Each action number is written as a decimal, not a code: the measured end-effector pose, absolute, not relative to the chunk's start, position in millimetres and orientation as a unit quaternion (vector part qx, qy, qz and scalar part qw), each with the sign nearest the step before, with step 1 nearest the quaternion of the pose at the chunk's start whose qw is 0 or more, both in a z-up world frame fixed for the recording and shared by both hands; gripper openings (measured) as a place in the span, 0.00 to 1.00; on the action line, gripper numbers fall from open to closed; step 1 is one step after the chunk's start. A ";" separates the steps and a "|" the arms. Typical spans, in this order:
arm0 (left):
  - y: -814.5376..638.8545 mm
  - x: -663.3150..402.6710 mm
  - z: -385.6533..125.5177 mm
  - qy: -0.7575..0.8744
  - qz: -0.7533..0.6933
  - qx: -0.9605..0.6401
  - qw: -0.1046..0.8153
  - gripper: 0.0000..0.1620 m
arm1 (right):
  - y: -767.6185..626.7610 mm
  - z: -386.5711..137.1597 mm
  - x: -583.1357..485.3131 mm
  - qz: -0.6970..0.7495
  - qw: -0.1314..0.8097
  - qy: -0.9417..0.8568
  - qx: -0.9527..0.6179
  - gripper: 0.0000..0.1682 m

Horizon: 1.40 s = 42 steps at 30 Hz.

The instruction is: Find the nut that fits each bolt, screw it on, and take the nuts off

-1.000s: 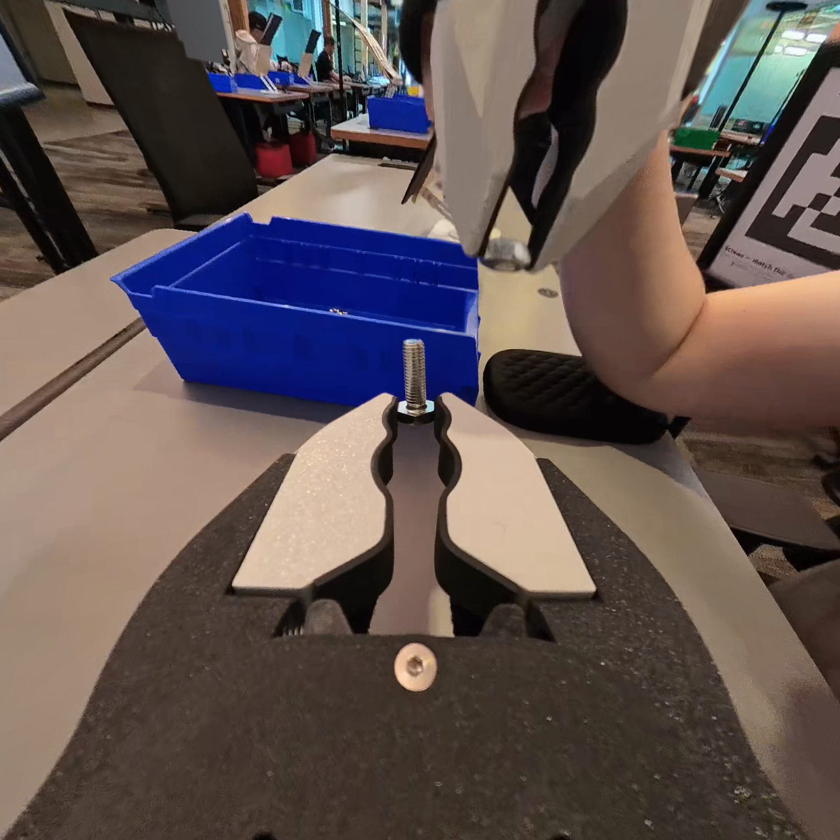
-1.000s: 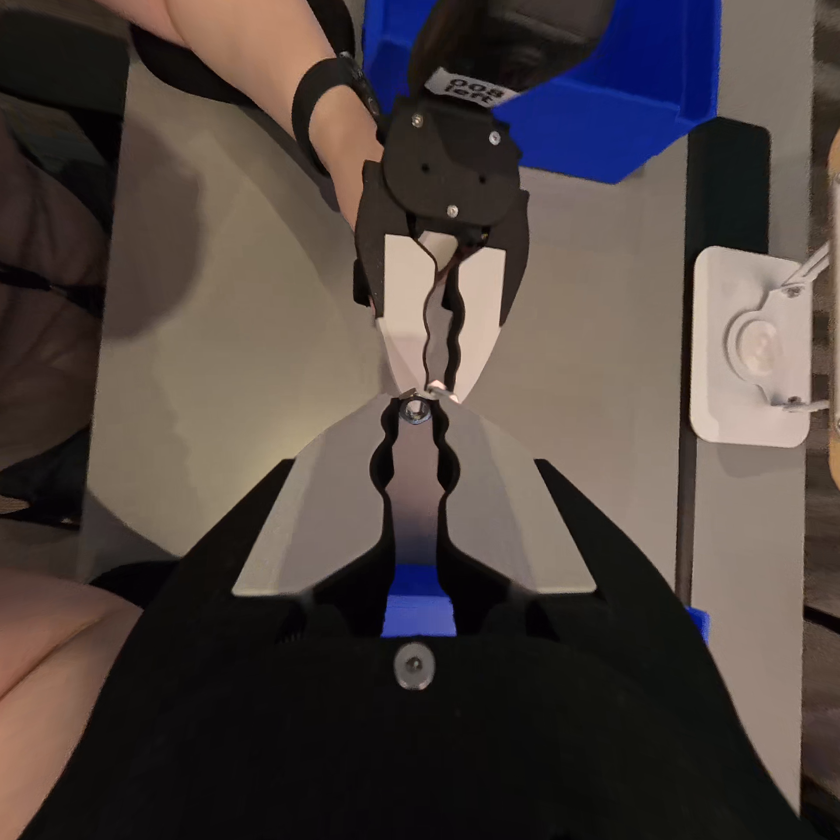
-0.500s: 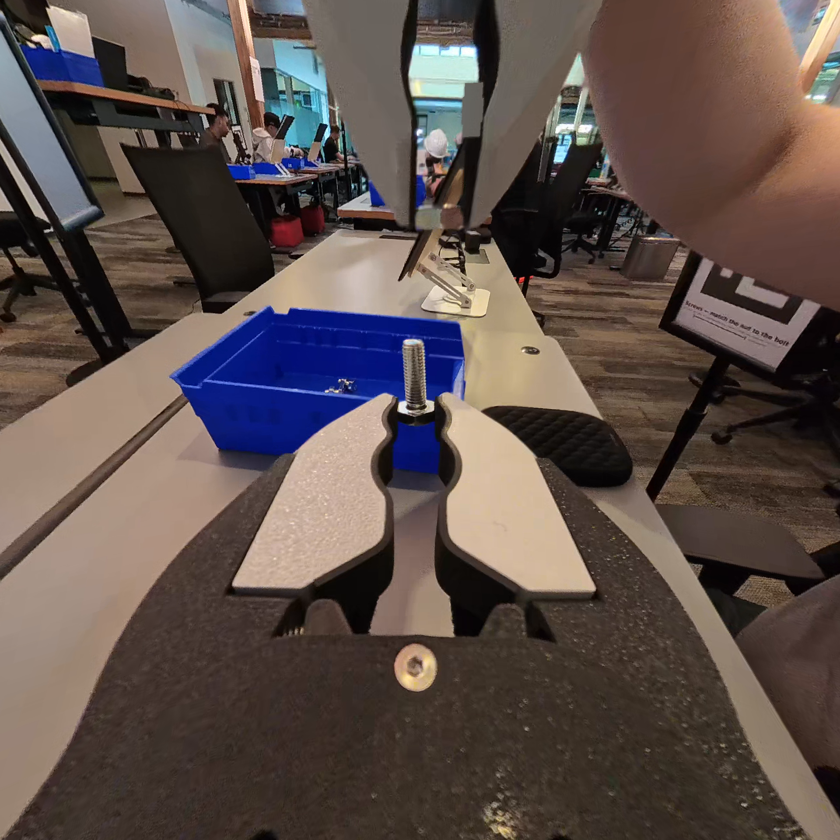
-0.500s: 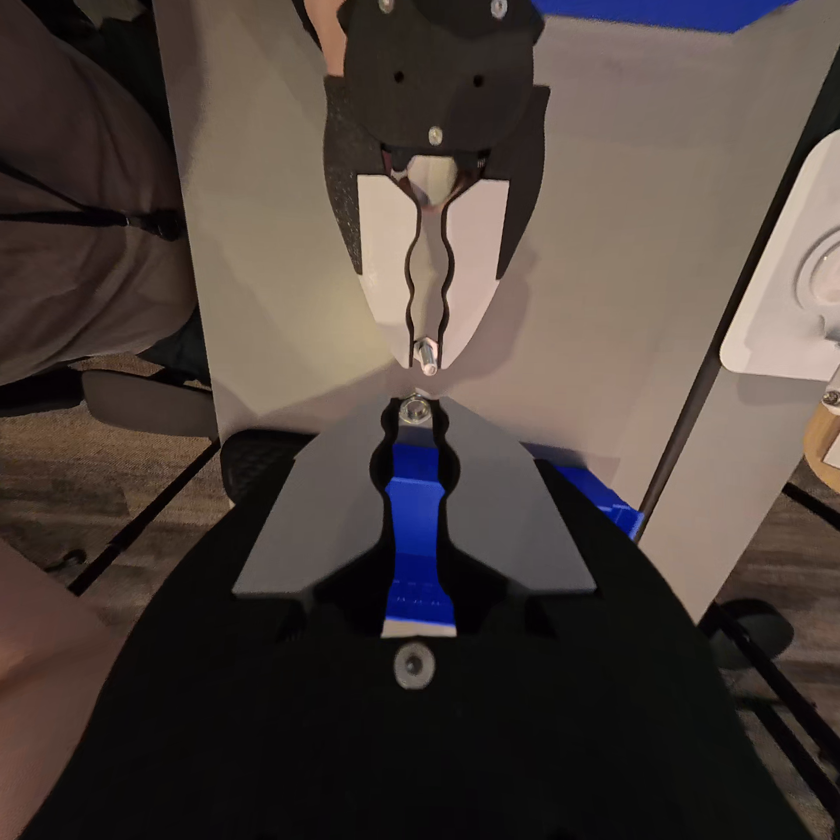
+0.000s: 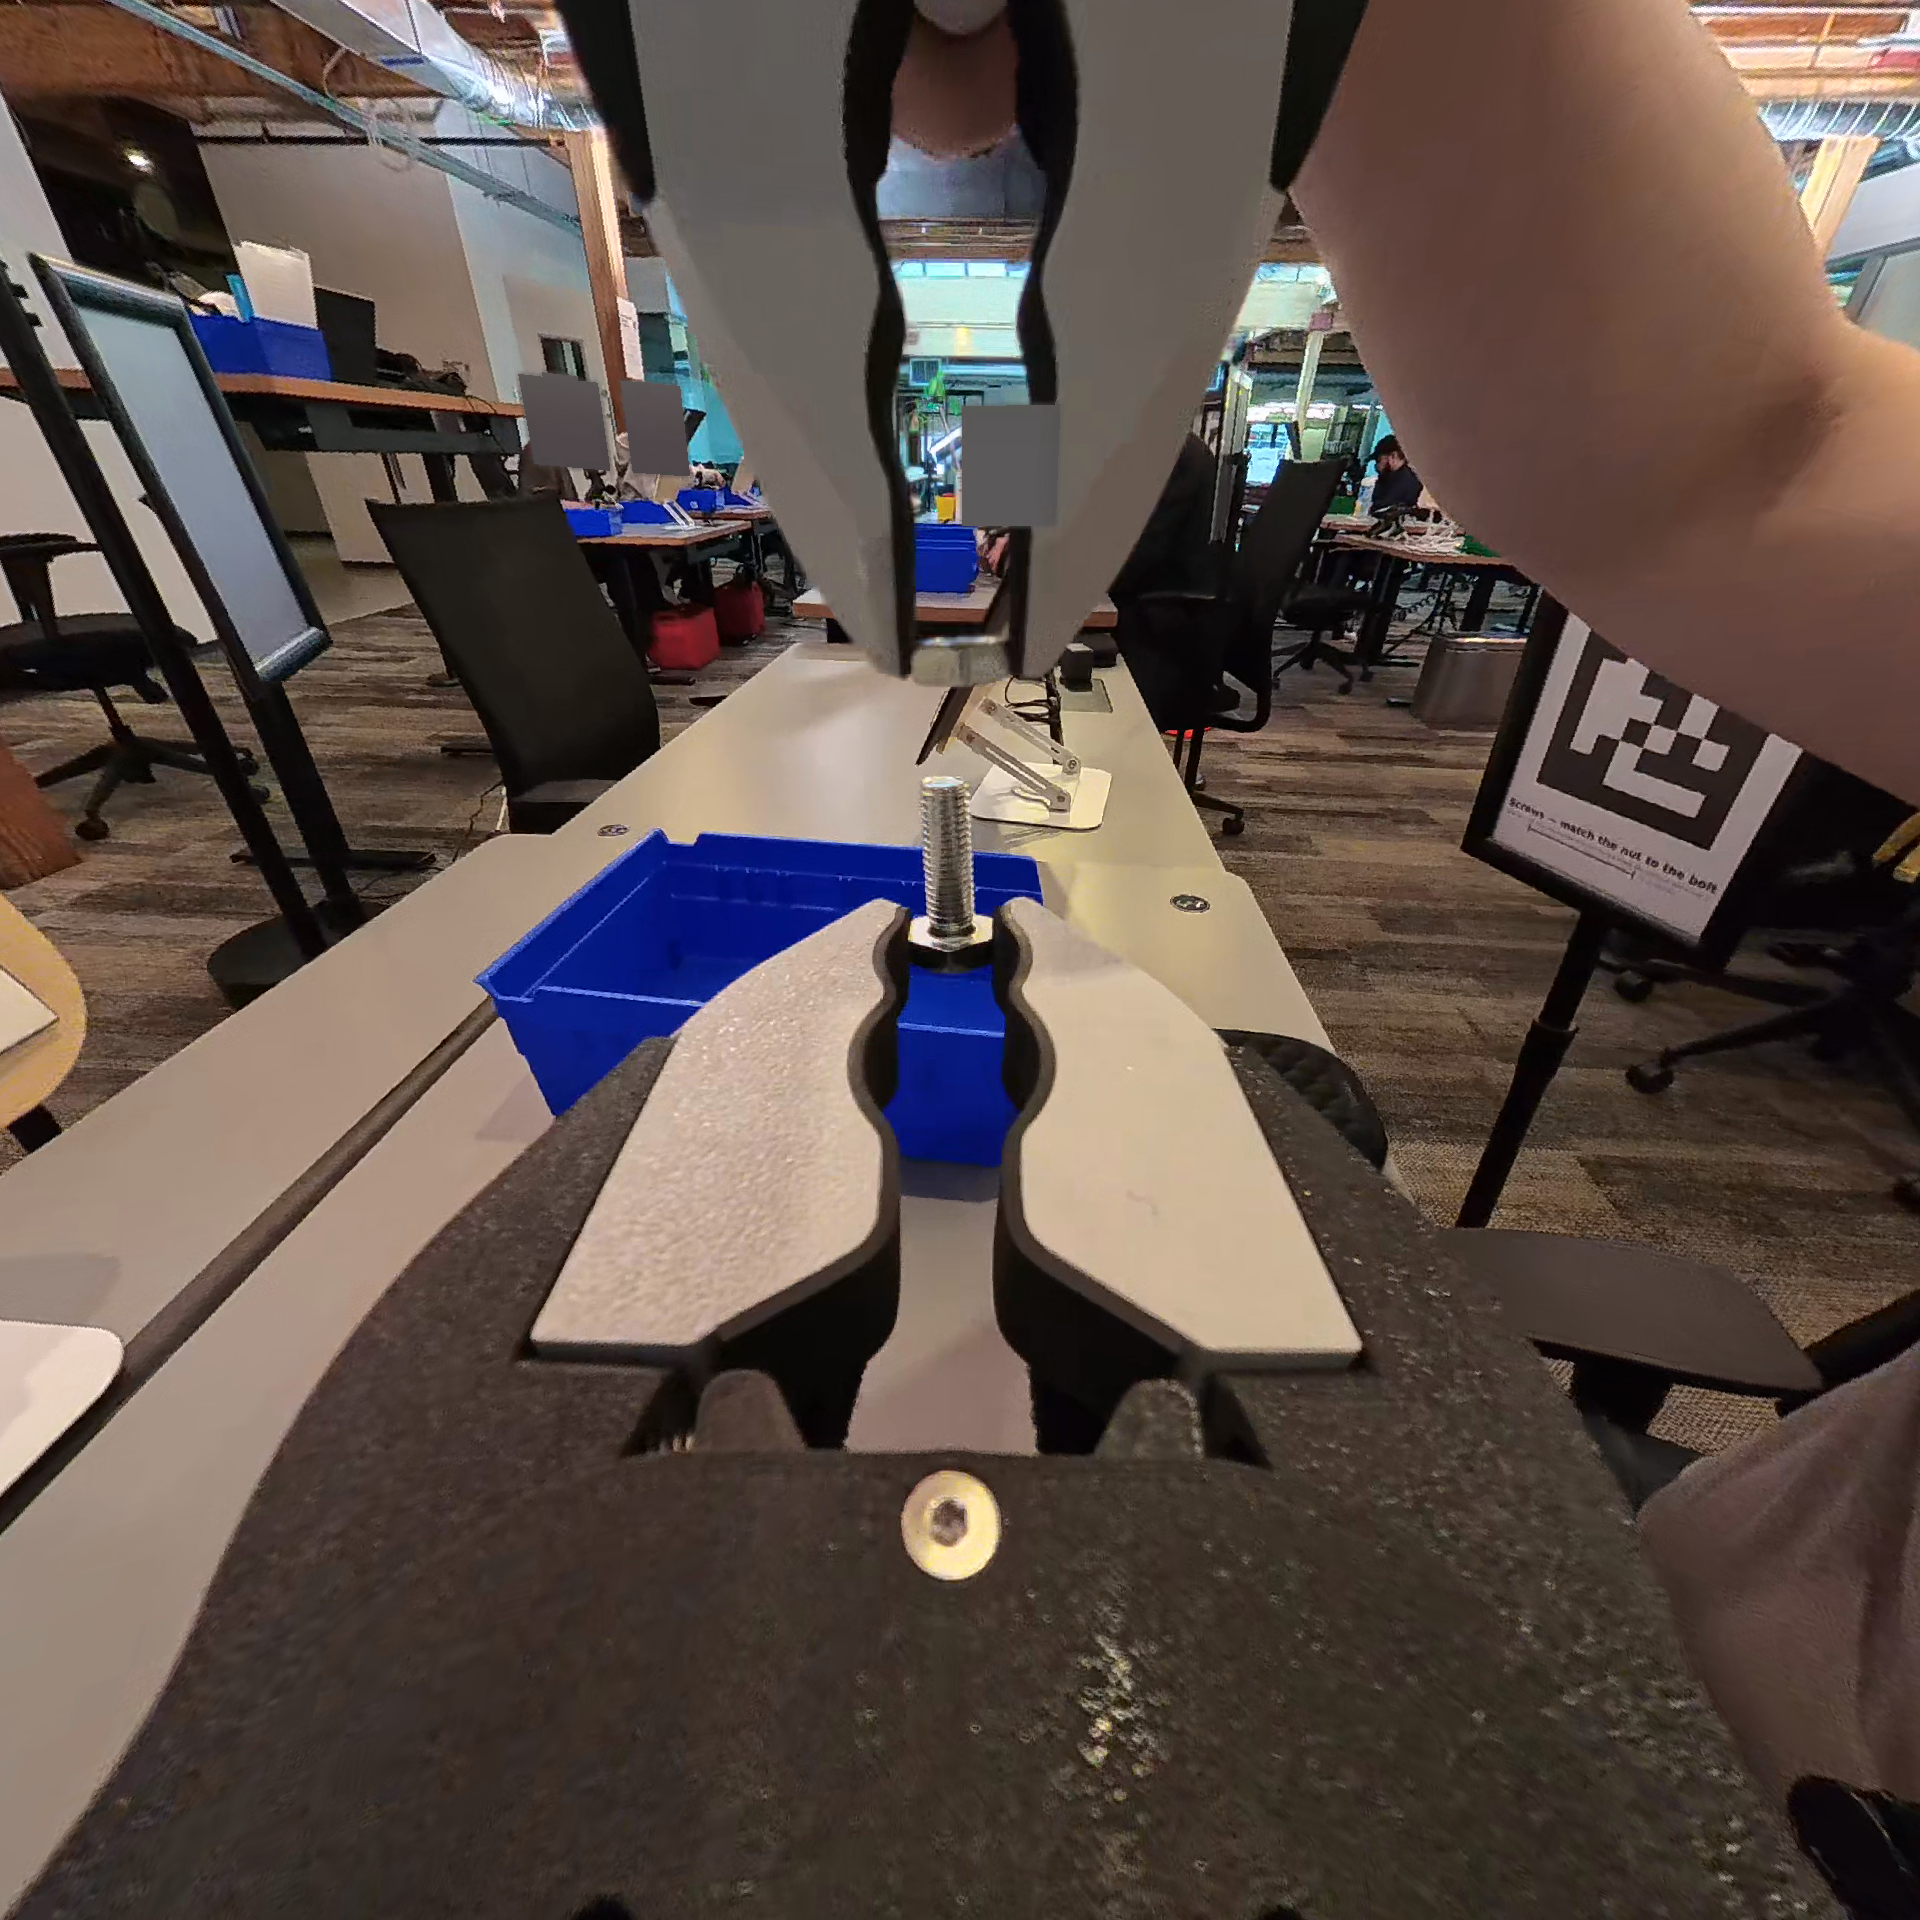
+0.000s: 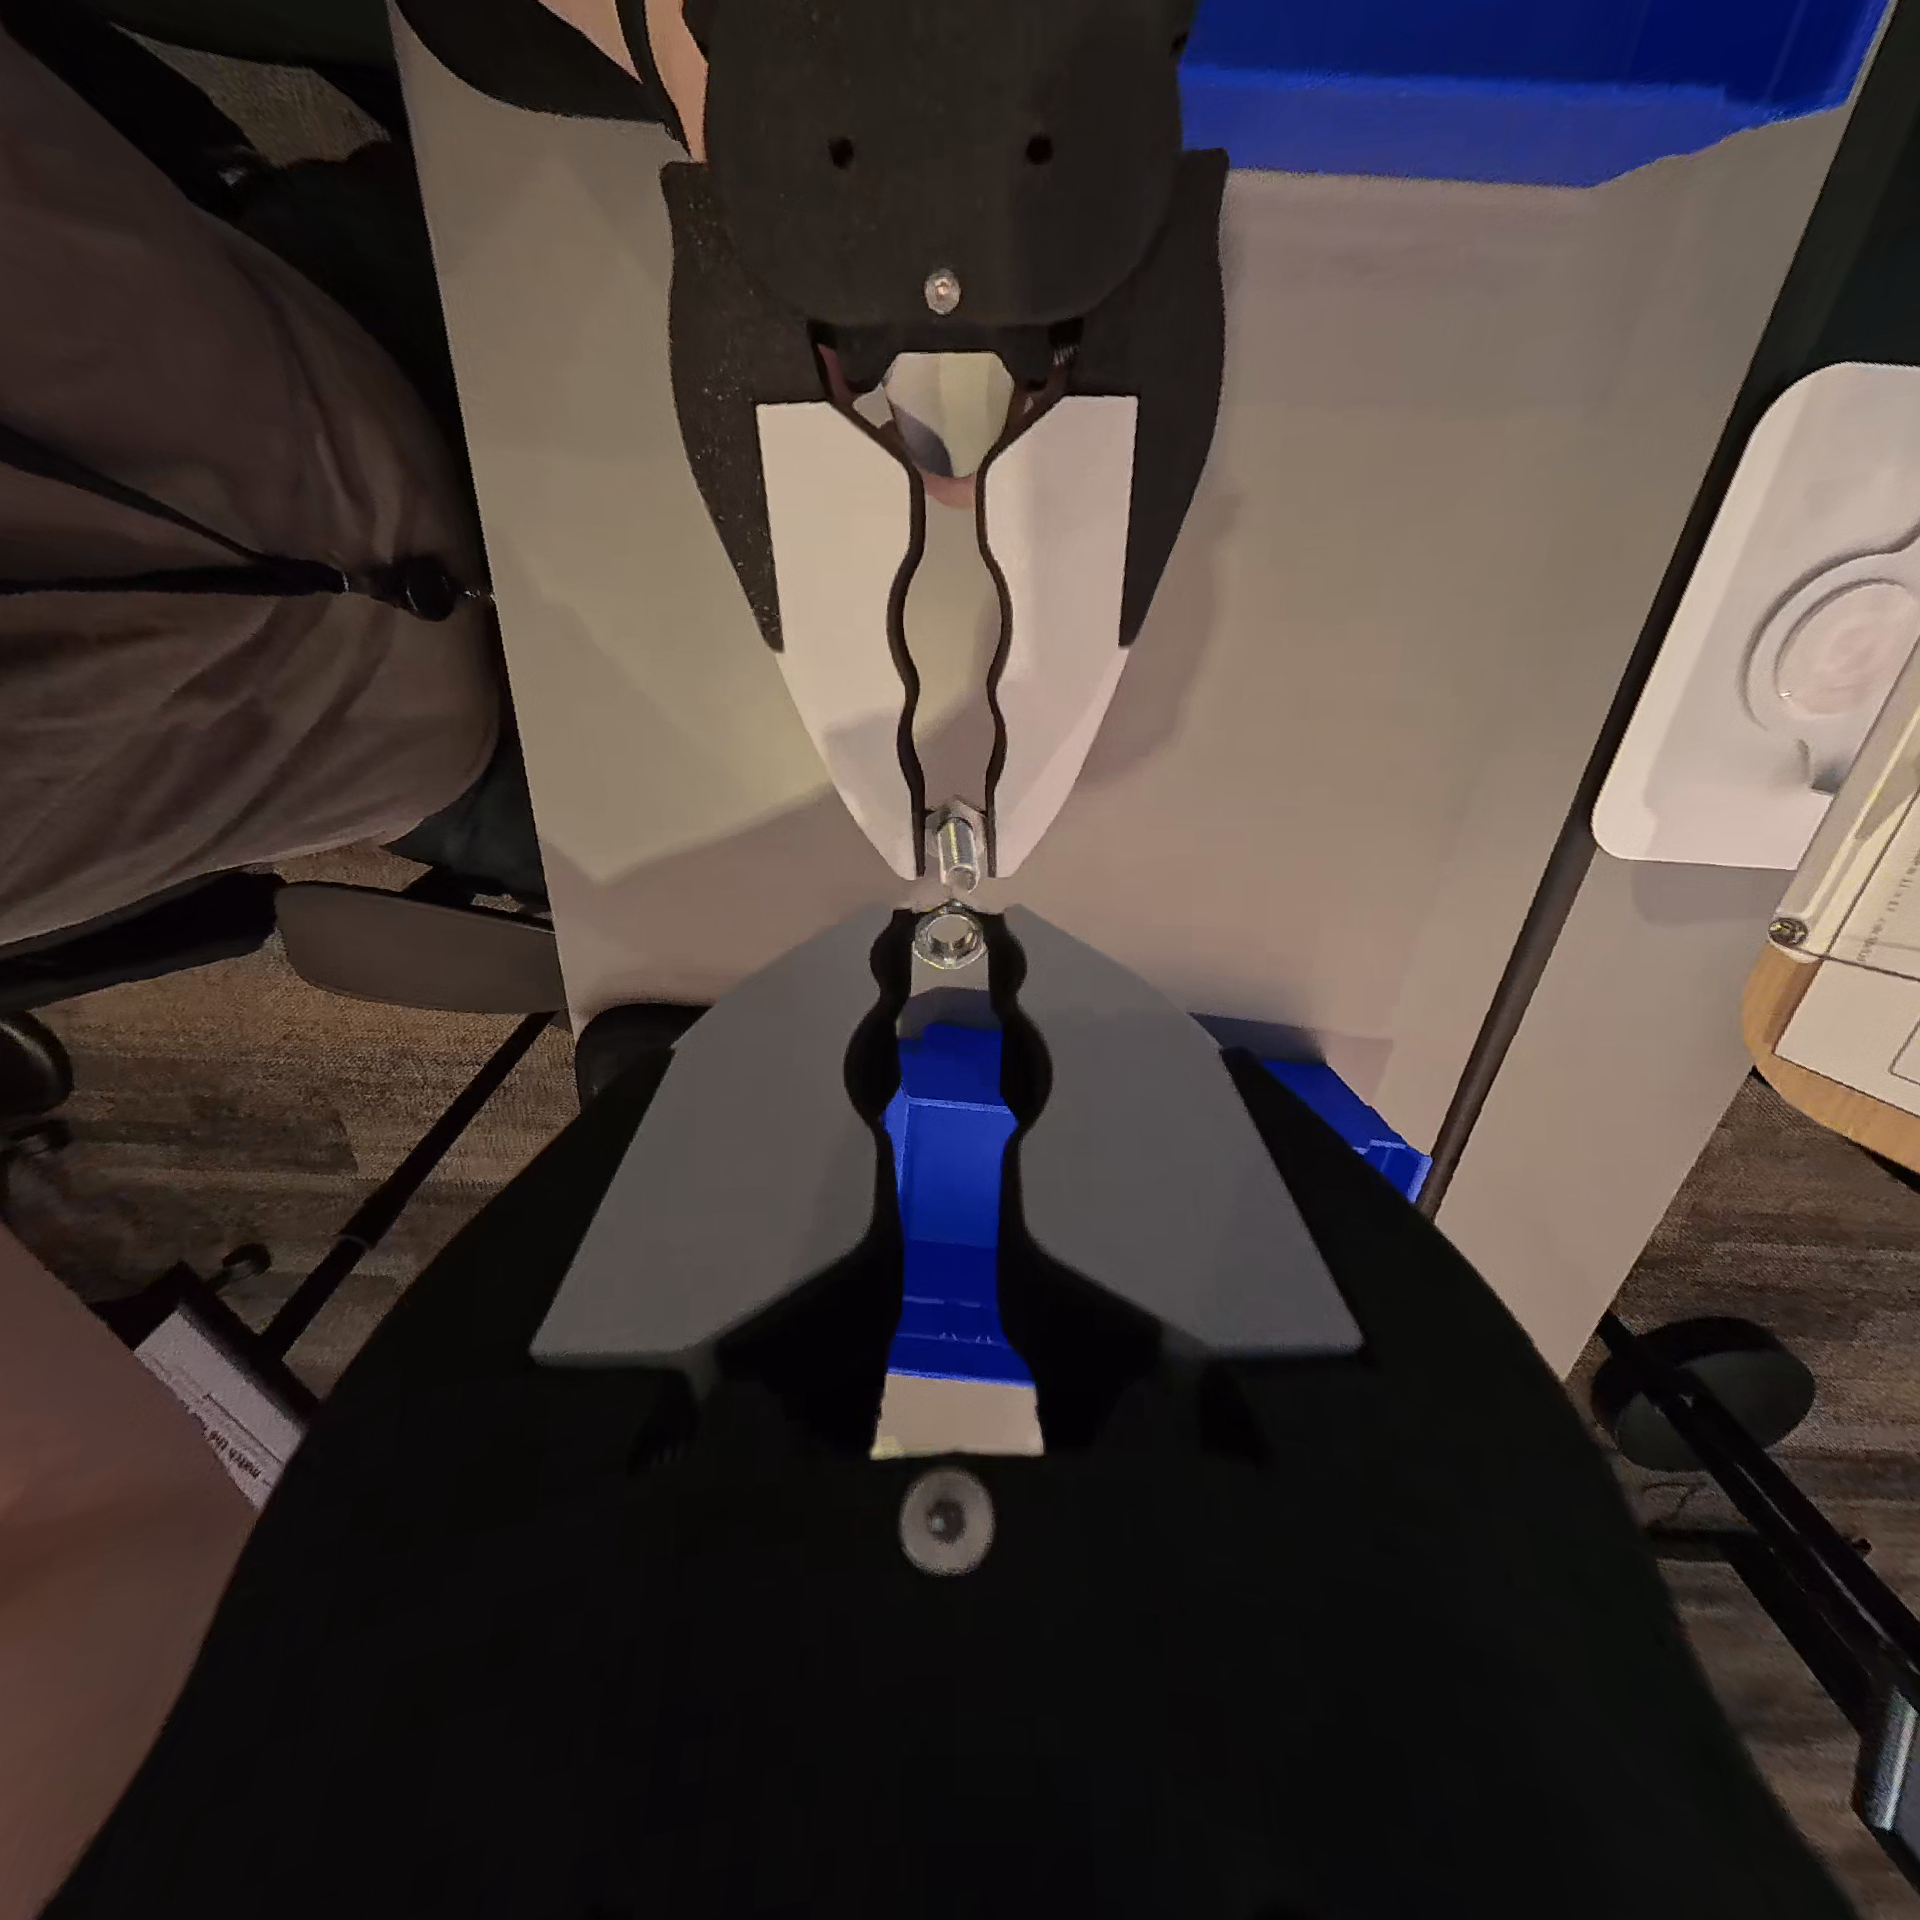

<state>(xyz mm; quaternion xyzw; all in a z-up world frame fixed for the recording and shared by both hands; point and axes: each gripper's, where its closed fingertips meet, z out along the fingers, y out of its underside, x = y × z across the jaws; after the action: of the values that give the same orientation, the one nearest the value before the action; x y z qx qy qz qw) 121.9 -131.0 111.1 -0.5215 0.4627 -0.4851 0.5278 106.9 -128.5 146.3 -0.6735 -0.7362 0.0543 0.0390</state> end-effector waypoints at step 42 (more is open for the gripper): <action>-124.4 104.4 128.9 0.446 -0.436 -0.527 0.577 0.09 | -123.4 148.1 84.9 0.034 0.025 -0.689 -0.724 0.09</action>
<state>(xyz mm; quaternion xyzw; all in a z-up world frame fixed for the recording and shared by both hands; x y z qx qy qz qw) 104.4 -124.4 128.9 -0.5273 0.4462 -0.4364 0.5765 84.9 -123.4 148.1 -0.7238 -0.6886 0.0345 0.0254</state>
